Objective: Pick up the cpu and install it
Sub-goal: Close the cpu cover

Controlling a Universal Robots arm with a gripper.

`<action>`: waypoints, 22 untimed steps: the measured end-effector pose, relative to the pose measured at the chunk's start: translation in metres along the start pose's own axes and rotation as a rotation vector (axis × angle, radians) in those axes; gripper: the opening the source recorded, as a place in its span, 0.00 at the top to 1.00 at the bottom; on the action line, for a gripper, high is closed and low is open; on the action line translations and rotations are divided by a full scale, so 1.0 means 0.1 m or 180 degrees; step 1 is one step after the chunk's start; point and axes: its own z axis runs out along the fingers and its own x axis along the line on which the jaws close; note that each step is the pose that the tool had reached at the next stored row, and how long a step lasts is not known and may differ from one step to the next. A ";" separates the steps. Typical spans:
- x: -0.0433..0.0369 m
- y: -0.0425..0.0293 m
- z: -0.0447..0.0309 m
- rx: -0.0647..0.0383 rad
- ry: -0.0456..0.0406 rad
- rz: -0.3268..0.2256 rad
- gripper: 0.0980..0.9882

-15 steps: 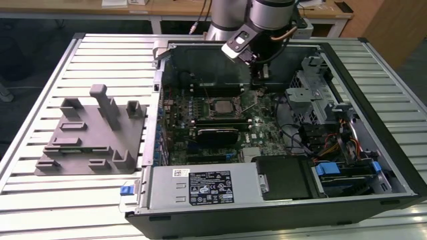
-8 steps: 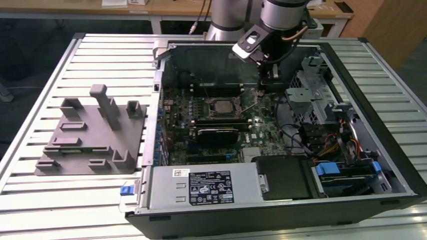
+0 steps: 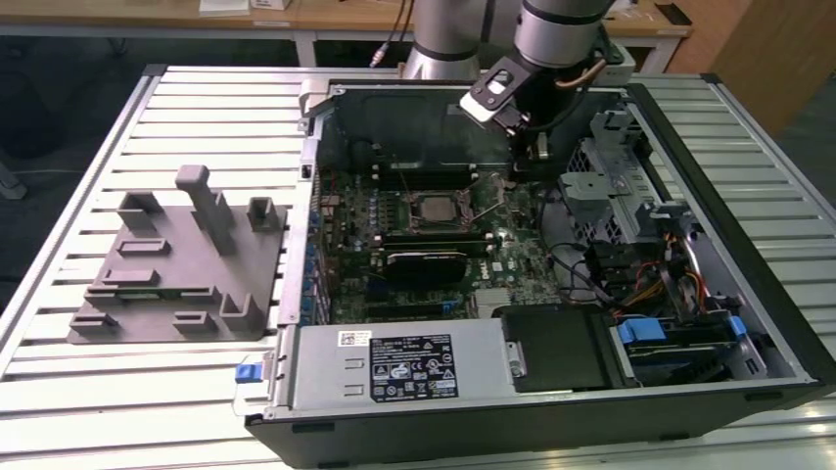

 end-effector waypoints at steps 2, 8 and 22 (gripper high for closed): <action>0.000 0.009 0.031 0.0007 0.0000 0.0000 0.99; -0.001 0.044 0.102 0.0022 -0.0001 0.0000 0.99; -0.001 0.044 0.211 0.0035 -0.0002 0.0000 0.99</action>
